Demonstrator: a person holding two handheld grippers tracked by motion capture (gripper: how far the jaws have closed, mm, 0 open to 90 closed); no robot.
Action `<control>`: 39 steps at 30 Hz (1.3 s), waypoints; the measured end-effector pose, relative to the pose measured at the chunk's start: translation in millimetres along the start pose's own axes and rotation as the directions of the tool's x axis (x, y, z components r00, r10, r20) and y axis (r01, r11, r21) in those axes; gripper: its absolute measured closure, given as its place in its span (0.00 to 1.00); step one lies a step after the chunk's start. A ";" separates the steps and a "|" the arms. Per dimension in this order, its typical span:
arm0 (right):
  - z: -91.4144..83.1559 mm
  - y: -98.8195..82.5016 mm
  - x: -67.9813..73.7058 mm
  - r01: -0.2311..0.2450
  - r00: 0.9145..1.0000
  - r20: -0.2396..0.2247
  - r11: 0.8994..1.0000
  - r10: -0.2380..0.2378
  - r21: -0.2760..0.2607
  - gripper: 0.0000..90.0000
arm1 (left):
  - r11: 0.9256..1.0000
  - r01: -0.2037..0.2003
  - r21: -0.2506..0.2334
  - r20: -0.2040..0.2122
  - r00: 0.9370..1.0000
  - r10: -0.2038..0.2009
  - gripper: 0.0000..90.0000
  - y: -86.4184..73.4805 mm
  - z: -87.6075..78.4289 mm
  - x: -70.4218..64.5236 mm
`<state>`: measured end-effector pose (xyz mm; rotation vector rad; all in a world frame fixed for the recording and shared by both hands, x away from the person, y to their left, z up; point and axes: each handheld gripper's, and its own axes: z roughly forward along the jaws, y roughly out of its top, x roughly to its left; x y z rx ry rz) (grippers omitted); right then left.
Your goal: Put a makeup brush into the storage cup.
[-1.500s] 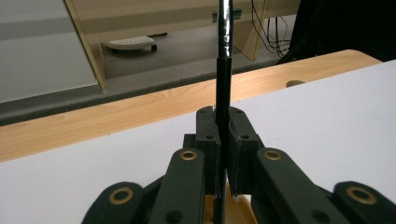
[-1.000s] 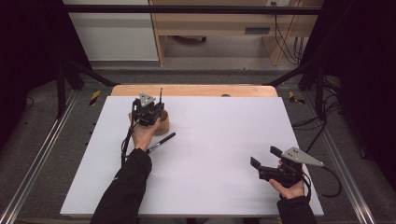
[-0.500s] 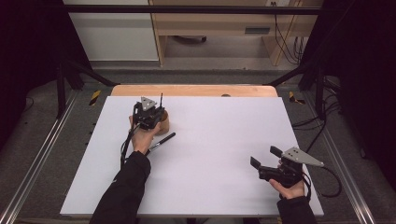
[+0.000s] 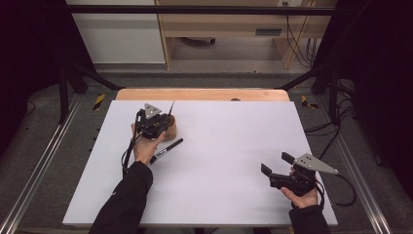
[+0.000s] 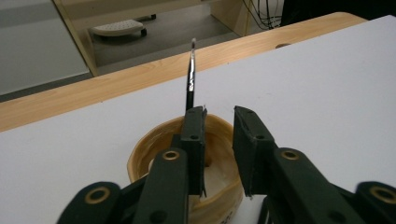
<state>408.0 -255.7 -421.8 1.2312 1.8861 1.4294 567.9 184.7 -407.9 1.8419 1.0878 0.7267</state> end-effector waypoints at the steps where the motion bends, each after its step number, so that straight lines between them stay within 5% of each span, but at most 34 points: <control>1: -0.1 0.2 -0.1 -0.002 1.000 0.003 1.000 0.002 -0.004 0.10 | 1.000 0.007 -0.017 0.006 1.000 -0.007 0.80 0.7 -4.3 -1.1; 16: -5.0 2.6 -2.6 0.002 1.000 0.013 1.000 -0.002 -0.016 0.10 | 0.994 0.004 -0.109 0.103 0.995 0.008 0.48 0.7 -63.2 -5.5; 22: -5.5 2.7 -2.8 0.002 1.000 0.012 1.000 -0.002 -0.018 0.10 | 0.994 0.004 -0.112 0.155 0.988 0.013 0.35 -6.5 -81.8 -8.3; 39: -5.8 2.4 -2.6 0.004 1.000 0.013 1.000 -0.004 -0.017 0.10 | 0.989 -0.005 -0.150 0.157 0.987 0.029 0.19 -32.5 -128.7 -10.9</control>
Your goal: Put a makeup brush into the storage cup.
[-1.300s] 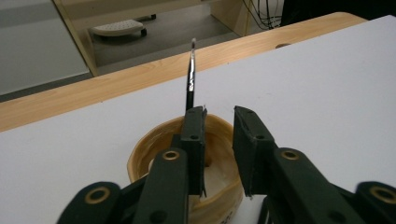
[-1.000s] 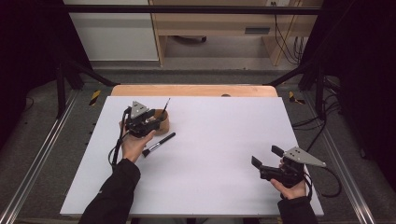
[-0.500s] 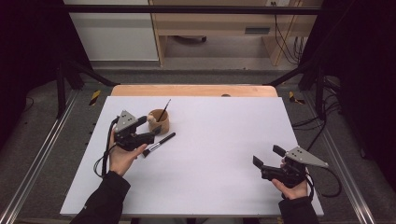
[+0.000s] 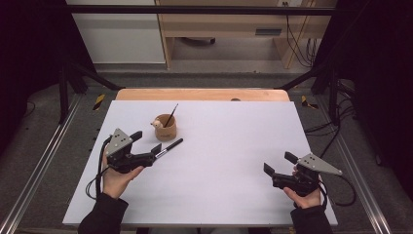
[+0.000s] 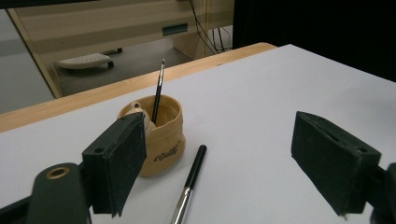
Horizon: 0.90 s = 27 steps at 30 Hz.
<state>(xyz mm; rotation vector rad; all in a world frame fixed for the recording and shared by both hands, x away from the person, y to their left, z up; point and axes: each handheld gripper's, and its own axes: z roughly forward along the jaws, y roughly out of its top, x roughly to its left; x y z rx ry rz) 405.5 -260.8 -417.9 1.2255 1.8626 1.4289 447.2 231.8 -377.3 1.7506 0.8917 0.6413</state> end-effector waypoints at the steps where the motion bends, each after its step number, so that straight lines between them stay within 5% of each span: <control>1: 0.1 -0.1 0.0 0.000 1.000 0.000 1.000 0.000 0.001 0.10 | 1.000 0.003 -0.005 0.000 1.000 -0.003 0.19 -1.7 -3.1 0.6; 7: 0.4 0.0 0.6 0.000 1.000 0.001 1.000 0.000 0.003 0.10 | 0.999 0.030 -0.019 -0.016 0.999 -0.031 0.19 -15.2 -18.5 5.9; 13: 0.8 -0.1 -0.3 0.003 1.000 0.003 1.000 -0.003 0.000 0.10 | 1.000 0.013 0.021 -0.034 0.999 -0.012 0.17 -28.7 -27.7 10.2; 27: 1.5 -0.7 -0.2 0.001 1.000 0.009 1.000 -0.001 0.010 0.10 | 0.999 0.052 0.008 -0.060 0.997 -0.051 0.16 -42.5 -49.0 17.9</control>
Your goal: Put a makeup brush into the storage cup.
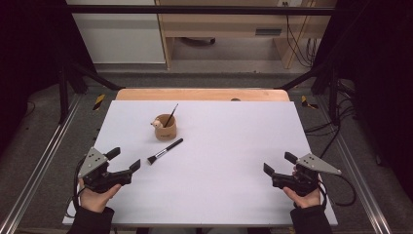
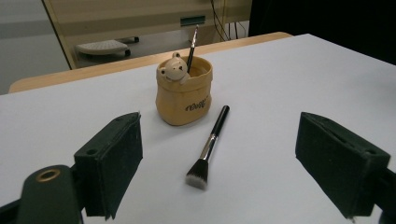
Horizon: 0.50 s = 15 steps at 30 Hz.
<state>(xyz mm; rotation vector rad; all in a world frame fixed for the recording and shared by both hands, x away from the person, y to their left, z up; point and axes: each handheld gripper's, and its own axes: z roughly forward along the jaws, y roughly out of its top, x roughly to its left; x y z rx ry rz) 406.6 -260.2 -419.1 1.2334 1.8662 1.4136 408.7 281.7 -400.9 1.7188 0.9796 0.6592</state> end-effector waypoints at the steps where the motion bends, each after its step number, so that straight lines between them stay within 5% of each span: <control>1: -0.1 0.1 0.2 0.000 1.000 -0.001 1.000 0.000 0.001 0.10 | 1.000 -0.006 0.005 0.002 1.000 0.006 0.16 -0.8 0.0 0.2; 15: 0.1 0.2 0.1 0.000 1.000 -0.001 1.000 0.000 0.000 0.10 | 0.999 0.013 0.045 -0.006 1.000 -0.013 0.15 -10.9 7.5 8.6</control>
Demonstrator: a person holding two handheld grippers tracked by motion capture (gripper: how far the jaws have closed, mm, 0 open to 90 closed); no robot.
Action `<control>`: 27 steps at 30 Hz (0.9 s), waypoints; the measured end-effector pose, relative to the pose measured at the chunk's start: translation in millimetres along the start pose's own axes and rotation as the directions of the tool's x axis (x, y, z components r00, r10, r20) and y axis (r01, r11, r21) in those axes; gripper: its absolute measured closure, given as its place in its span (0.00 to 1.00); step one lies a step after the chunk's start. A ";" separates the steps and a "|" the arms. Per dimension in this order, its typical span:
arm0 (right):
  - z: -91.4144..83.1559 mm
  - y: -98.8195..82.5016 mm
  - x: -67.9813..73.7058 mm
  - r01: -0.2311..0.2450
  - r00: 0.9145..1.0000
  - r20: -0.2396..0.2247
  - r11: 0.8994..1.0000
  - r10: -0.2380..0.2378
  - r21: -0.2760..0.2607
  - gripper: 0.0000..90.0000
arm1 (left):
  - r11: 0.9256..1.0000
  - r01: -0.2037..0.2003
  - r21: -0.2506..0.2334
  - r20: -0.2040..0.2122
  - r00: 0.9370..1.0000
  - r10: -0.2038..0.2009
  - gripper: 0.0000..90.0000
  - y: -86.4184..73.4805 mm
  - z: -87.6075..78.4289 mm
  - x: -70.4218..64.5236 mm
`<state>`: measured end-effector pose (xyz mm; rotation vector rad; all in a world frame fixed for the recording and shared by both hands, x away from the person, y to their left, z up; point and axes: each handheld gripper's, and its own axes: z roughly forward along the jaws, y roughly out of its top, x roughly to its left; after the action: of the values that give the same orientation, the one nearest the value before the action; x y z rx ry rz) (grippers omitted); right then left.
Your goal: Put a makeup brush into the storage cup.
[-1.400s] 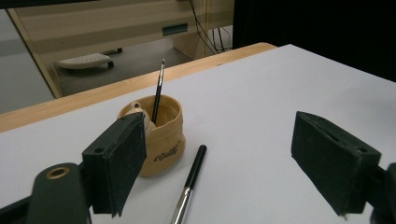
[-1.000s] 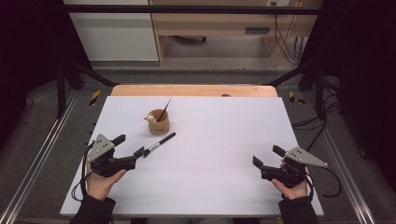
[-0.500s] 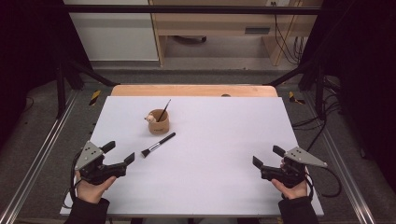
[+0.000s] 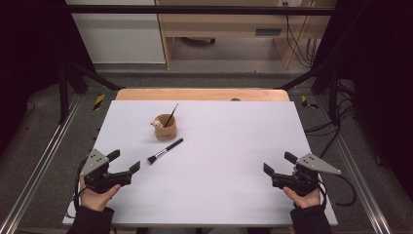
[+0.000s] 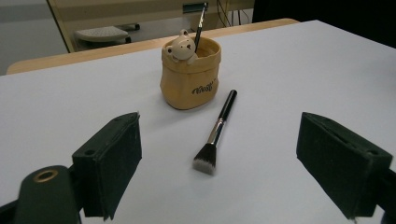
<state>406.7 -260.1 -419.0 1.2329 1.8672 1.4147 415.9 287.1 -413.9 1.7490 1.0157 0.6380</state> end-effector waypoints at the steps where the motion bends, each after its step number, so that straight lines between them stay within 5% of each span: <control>1: -0.2 0.1 -0.3 -0.002 1.000 0.001 1.000 0.002 -0.001 0.10 | 1.000 -0.001 0.002 -0.001 1.000 0.001 0.15 0.2 0.3 0.3; 20: -1.1 -0.7 -1.2 -0.005 1.000 0.002 1.000 0.005 0.000 0.10 | 0.993 -0.048 0.103 0.029 0.999 0.045 0.15 13.7 26.0 -1.5; 27: -1.2 -0.6 -1.6 -0.004 1.000 -0.002 1.000 0.004 -0.001 0.10 | 0.981 -0.109 0.161 0.050 0.994 0.102 0.16 30.5 36.1 -7.3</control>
<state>406.2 -262.1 -419.4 1.2363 1.8658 1.4192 451.1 258.2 -399.4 1.9626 0.9744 0.5951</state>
